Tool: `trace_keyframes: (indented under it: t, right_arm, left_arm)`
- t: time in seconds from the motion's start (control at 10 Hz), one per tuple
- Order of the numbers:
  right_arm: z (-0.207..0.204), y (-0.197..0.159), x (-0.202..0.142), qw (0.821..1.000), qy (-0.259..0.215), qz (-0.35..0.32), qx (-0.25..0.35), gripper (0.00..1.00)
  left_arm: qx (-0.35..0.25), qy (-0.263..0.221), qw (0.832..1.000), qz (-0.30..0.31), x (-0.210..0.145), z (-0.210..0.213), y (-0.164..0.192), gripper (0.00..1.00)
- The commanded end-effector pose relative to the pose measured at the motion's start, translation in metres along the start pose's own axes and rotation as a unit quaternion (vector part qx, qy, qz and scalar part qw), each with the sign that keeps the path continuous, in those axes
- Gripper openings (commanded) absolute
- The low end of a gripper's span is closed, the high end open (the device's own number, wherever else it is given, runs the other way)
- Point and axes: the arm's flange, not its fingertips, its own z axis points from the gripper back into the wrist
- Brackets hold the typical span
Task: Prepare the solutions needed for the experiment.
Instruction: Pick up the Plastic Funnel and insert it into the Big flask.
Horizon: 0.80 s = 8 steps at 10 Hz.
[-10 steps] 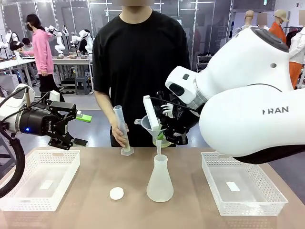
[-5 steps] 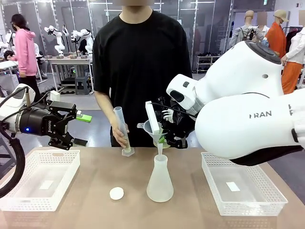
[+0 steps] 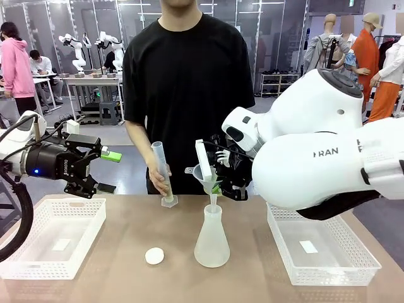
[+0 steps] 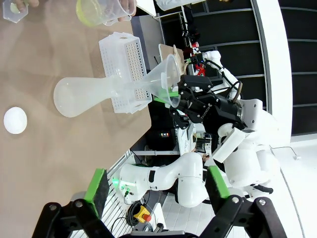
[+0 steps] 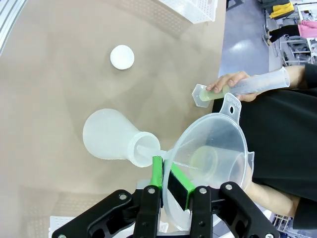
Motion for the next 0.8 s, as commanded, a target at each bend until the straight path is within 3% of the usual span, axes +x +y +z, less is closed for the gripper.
trace_keyframes:
  t: [0.0,0.6,0.7]
  right_arm:
    - [-0.011,-0.004,-0.010,1.000,-0.015,0.009,-0.010,0.06]
    - [-0.027,0.002,-0.012,1.000,-0.014,0.001,0.021,0.06]
    - [-0.028,0.003,-0.012,1.000,-0.019,-0.002,0.023,0.24]
  left_arm:
    - [-0.013,-0.005,1.000,0.002,0.000,-0.002,-0.002,1.00]
    - [-0.013,-0.005,1.000,0.002,0.000,-0.002,-0.002,1.00]
    - [-0.013,-0.005,1.000,0.002,0.000,-0.002,-0.002,1.00]
